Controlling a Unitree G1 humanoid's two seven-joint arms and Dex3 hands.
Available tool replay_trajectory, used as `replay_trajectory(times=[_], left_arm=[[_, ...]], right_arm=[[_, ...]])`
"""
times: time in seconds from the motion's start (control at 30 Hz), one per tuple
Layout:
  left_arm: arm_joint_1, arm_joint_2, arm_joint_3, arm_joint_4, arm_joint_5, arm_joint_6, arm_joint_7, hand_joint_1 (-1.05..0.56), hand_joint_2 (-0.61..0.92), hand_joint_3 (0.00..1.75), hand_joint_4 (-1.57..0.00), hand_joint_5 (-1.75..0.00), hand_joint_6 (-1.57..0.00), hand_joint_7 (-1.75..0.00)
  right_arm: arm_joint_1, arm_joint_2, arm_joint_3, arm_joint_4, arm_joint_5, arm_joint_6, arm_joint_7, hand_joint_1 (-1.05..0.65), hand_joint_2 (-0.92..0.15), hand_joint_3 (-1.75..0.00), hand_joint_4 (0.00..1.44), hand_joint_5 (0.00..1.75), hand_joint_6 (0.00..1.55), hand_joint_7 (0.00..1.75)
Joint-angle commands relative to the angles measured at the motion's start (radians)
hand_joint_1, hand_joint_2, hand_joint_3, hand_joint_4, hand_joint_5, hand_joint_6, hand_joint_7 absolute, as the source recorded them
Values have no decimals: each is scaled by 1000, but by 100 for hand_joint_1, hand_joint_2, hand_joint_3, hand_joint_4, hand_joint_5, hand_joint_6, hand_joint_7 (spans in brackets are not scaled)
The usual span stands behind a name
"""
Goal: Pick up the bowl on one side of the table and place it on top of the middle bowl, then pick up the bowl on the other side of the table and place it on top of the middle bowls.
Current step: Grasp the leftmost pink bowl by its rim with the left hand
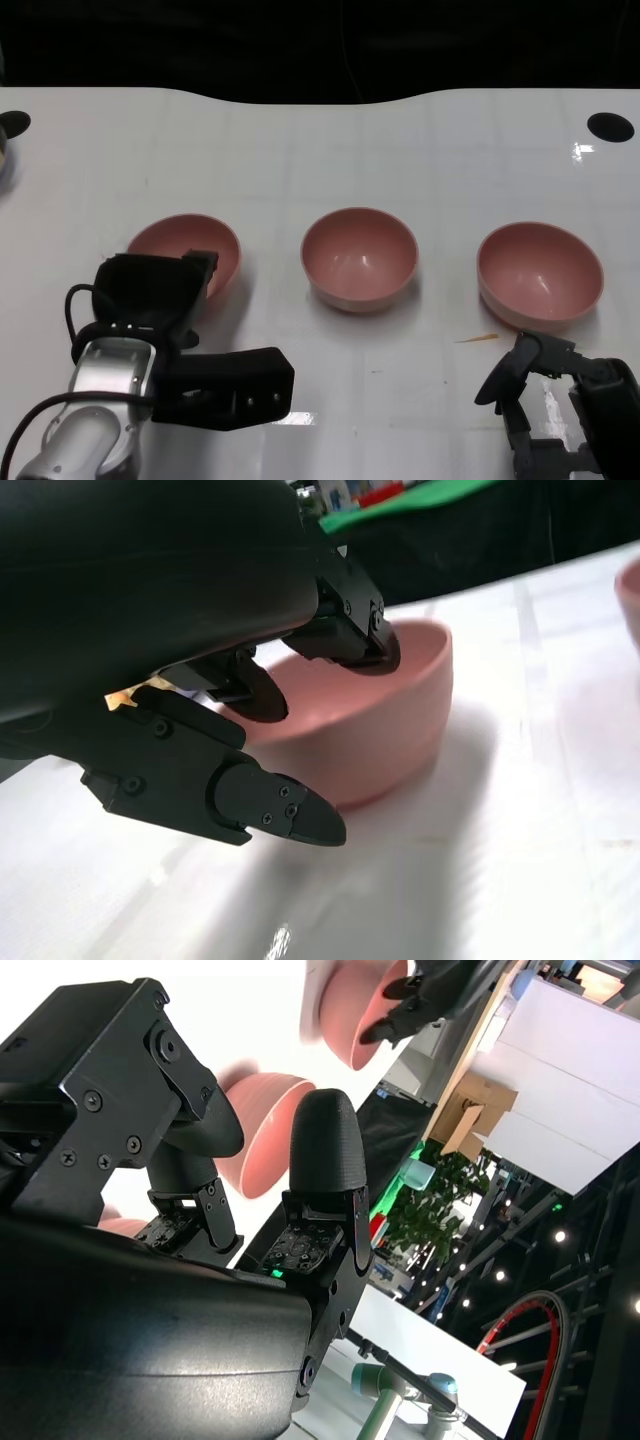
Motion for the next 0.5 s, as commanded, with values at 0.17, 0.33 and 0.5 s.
replay_trajectory(times=[0.17,0.33,0.5], left_arm=[[-88,31,-46,163,-86,-107,71,-37,92,11,-96,-36,-87,-7],[-117,34,-51,240,-142,-198,201,-32,92,10,-87,-130,-115,-4],[-127,36,-62,272,-165,-260,326,-27,92,29,-88,-173,-93,-84]], right_arm=[[0,0,-6,-8,6,-7,-8,15,-26,-157,78,162,77,139],[5,1,-5,-19,7,7,-5,15,-27,-156,78,161,77,139],[8,0,-6,-25,2,16,-6,16,-27,-156,78,161,77,139]])
